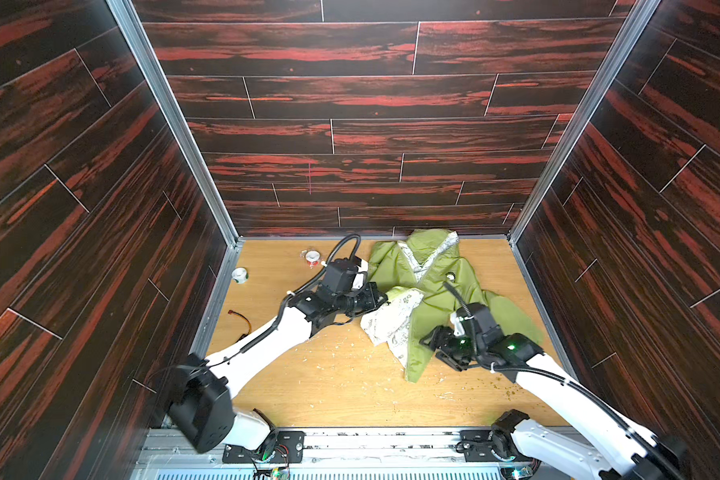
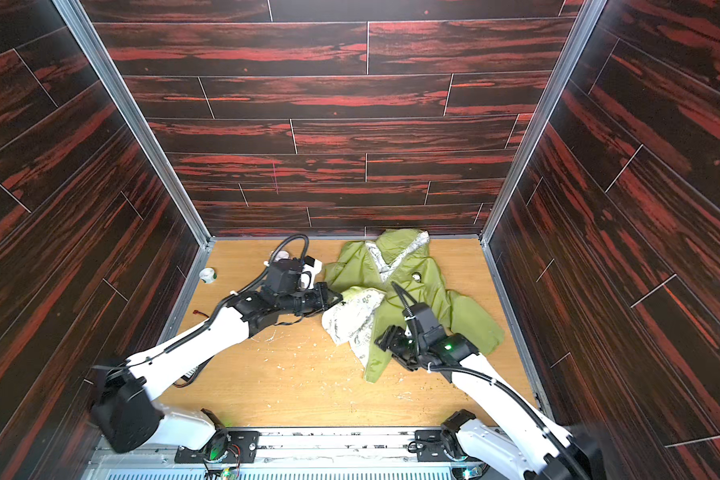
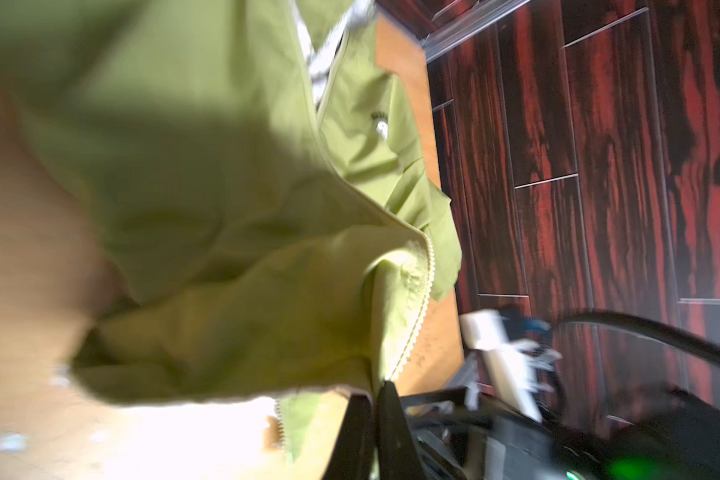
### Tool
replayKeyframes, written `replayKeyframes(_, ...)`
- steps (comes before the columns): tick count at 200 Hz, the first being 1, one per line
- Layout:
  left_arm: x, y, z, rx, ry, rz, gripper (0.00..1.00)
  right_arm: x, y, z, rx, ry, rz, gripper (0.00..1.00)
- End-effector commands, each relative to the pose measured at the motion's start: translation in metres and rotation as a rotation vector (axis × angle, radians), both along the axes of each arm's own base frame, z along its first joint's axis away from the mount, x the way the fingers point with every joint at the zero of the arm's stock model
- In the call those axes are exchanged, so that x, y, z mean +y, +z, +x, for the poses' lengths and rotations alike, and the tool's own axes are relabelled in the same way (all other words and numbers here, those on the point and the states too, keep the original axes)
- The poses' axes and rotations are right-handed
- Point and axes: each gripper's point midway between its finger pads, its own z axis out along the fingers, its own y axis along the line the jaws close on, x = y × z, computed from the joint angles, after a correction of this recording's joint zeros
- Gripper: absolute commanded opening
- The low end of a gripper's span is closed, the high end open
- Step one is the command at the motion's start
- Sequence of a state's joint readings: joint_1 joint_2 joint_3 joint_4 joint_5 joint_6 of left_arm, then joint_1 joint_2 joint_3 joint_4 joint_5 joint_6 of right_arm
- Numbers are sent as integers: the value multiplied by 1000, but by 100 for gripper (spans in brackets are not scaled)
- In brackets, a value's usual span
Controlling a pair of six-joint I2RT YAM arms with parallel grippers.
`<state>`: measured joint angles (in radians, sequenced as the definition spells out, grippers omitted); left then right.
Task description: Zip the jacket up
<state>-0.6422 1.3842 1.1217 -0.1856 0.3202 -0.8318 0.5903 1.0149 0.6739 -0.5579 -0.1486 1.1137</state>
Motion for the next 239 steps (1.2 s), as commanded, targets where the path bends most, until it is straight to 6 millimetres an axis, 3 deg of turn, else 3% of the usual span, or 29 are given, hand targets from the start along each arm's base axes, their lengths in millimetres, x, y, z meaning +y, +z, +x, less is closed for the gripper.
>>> replayKeyframes(1, 27, 6, -2, -186, 47, 63, 0, 8, -27, -10, 102, -73, 39, 60)
replayKeyframes(7, 32, 10, 0, -227, 86, 34, 0, 11, -31, -12, 112, -81, 50, 60)
replayKeyframes(30, 66, -7, 4, -186, 265, 30, 0, 20, -40, -19, 136, -99, 57, 59)
replayKeyframes(49, 77, -20, 6, -147, 316, 38, 0, 21, -51, -26, 176, -123, 31, 58)
replayKeyframes(78, 75, -34, 6, -97, 330, 26, 0, 23, -73, -39, 237, -180, 47, 59)
replayKeyframes(109, 76, -28, 7, -117, 329, 17, 0, 26, -94, -50, 276, -230, 105, 64)
replayKeyframes(156, 75, -22, 6, -128, 313, 7, 0, 33, -103, -45, 259, -264, 156, 71)
replayKeyframes(201, 67, -17, 7, -120, 283, -11, 0, 25, -118, -46, 269, -314, 148, 65)
replayKeyframes(239, 63, -14, 8, -114, 267, -21, 0, 10, -119, -44, 243, -354, 125, 63)
